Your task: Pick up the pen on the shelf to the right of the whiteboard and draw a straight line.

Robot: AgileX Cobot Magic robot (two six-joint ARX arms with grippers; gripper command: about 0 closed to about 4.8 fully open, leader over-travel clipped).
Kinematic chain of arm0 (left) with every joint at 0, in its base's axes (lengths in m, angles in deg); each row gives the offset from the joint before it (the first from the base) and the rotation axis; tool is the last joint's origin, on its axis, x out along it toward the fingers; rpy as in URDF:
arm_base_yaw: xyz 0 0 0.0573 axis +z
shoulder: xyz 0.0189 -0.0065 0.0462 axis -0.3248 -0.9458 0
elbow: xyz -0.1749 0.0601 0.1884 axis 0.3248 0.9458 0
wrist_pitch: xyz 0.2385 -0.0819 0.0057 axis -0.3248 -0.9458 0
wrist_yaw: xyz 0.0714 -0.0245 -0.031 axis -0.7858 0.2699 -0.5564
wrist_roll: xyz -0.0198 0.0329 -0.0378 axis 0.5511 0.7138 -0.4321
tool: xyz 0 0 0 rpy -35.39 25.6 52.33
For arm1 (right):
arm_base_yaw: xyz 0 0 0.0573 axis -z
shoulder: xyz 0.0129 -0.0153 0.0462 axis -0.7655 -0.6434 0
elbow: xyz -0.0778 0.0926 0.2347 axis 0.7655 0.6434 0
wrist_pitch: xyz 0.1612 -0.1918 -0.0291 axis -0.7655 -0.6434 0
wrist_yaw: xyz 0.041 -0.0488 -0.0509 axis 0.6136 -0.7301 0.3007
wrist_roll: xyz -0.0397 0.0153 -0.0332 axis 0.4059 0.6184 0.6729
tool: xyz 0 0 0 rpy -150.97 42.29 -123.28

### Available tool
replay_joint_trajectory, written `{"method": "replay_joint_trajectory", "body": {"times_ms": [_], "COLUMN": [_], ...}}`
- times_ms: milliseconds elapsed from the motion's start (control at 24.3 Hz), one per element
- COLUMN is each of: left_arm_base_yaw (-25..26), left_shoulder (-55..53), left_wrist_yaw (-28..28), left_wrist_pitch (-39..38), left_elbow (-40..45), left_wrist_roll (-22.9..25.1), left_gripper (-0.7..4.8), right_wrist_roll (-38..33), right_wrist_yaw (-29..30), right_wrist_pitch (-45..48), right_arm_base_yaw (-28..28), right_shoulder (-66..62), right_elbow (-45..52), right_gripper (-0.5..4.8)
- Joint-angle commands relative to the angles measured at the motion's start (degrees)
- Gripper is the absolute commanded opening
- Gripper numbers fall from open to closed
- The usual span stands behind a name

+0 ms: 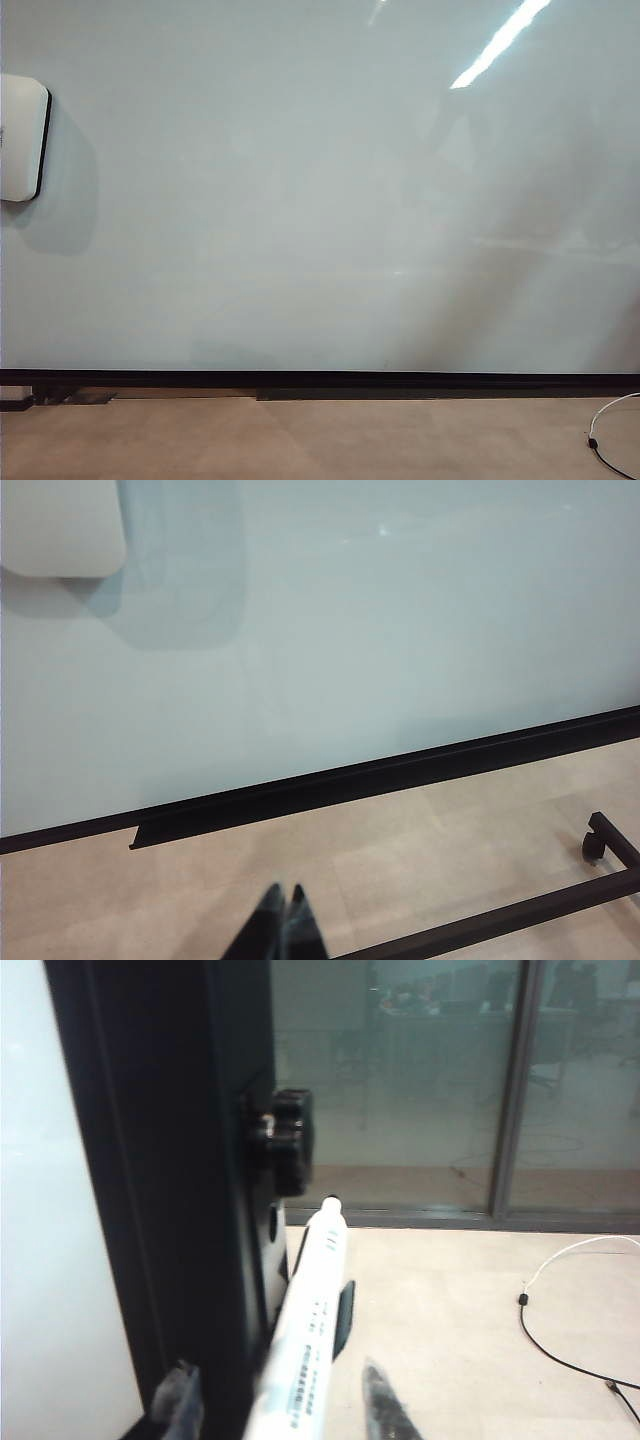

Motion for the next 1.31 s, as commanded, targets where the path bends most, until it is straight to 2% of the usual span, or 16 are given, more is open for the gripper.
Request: {"method": "replay_joint_trajectory", "body": {"times_ms": [41,247,329,1315], "left_arm_base_yaw": [0.0,0.0,0.0,0.0], "left_shoulder": [0.0,0.0,0.0,0.0], "left_wrist_yaw": [0.7,0.7,0.7,0.7], "left_wrist_pitch": [-0.5,-0.5,-0.5,-0.5], "left_elbow": [-0.1,-0.1,-0.1,-0.1], "left_wrist_roll": [0.3,0.3,0.3,0.9], "left_gripper": [-0.05,-0.05,-0.05,-0.05], "right_wrist_roll": [-0.2,-0.2,-0.2,-0.2], "right_wrist_yaw": [-1.0,-1.0,-0.9,0.4], "right_wrist_pitch": [0.8,0.8,0.8,0.9], "right_arm_base_yaw": [0.0,0.0,0.0,0.0], "right_shoulder": [0.2,0.2,0.2,0.2], "right_elbow": [-0.3,-0.2,-0.2,-0.2], "right_gripper": [2.06,1.95,1.66,1.65]}}
